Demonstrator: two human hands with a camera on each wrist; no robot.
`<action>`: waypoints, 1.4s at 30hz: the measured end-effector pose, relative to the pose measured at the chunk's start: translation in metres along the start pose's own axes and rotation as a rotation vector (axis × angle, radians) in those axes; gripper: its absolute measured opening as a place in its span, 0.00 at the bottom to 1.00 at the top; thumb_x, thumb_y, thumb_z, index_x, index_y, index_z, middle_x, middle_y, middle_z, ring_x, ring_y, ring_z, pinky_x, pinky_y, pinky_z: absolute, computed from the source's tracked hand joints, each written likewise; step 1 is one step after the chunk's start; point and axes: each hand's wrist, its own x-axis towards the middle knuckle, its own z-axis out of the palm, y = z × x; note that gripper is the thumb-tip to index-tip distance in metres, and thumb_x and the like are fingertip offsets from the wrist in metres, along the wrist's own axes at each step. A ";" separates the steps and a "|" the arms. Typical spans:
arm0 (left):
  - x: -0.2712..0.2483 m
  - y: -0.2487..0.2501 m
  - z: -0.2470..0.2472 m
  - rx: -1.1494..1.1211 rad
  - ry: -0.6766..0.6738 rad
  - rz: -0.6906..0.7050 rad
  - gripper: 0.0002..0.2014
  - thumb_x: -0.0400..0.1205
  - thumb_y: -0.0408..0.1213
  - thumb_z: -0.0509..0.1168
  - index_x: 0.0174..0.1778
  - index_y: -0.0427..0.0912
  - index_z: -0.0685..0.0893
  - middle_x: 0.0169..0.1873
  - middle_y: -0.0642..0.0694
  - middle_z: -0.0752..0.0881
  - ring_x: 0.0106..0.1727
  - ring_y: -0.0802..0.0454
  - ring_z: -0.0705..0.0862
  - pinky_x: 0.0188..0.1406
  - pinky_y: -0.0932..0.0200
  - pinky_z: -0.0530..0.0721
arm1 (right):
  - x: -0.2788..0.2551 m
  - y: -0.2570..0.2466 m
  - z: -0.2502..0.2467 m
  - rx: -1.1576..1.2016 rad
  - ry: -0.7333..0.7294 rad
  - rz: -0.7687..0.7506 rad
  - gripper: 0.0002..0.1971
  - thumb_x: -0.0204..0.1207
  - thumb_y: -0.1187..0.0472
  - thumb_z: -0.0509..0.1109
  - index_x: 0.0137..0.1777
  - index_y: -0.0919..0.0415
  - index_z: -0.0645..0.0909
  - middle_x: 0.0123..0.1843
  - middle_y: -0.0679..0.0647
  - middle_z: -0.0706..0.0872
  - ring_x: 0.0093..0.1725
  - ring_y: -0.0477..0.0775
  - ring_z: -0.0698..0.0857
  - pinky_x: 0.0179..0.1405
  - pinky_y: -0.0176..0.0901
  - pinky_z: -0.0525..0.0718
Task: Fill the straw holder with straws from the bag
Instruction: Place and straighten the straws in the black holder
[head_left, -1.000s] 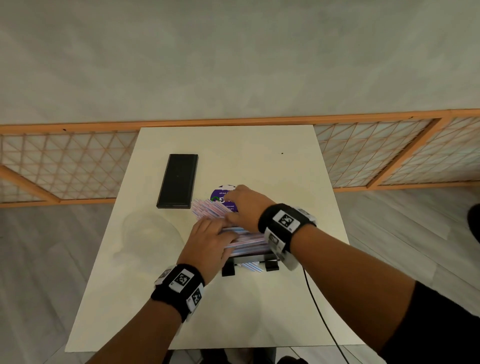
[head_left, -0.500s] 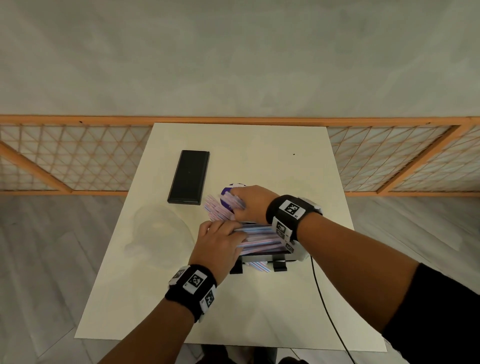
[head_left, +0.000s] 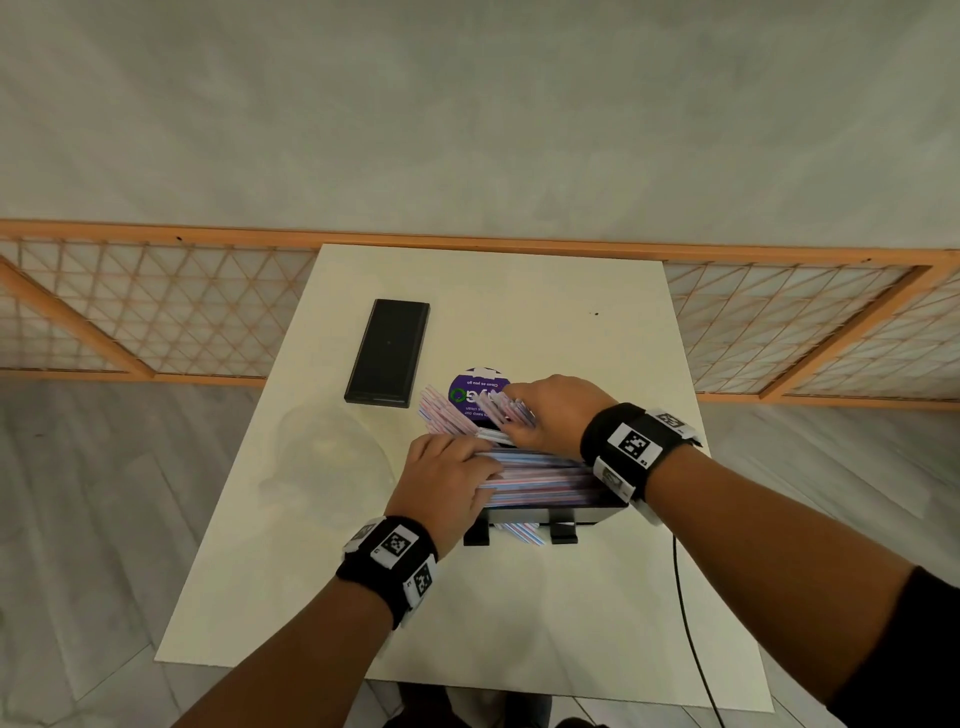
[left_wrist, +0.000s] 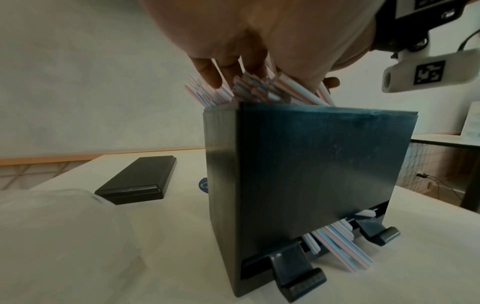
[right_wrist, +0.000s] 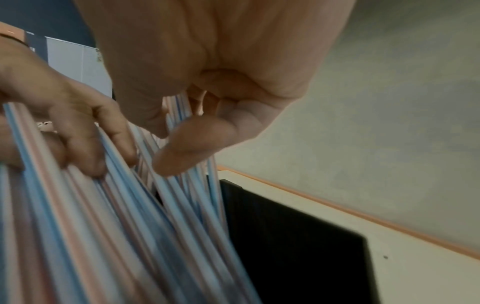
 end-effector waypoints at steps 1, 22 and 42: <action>0.000 0.000 0.000 -0.016 0.004 -0.007 0.11 0.79 0.46 0.72 0.58 0.57 0.89 0.60 0.57 0.85 0.62 0.50 0.81 0.67 0.51 0.74 | 0.000 0.001 0.001 0.041 -0.012 0.019 0.08 0.82 0.46 0.65 0.53 0.48 0.78 0.40 0.53 0.85 0.38 0.58 0.79 0.40 0.46 0.76; -0.010 0.017 -0.027 -0.229 0.285 -0.063 0.17 0.78 0.33 0.67 0.63 0.41 0.82 0.73 0.43 0.78 0.73 0.46 0.74 0.77 0.36 0.74 | -0.018 -0.011 -0.091 0.482 0.114 0.044 0.10 0.84 0.55 0.67 0.47 0.62 0.81 0.32 0.54 0.93 0.30 0.49 0.92 0.43 0.51 0.93; 0.010 0.028 -0.031 -0.693 0.327 -0.423 0.32 0.67 0.76 0.70 0.48 0.54 0.70 0.43 0.50 0.81 0.43 0.50 0.84 0.42 0.57 0.85 | -0.040 0.008 -0.092 1.543 0.431 0.259 0.09 0.83 0.64 0.71 0.53 0.72 0.84 0.44 0.71 0.92 0.36 0.61 0.93 0.35 0.44 0.93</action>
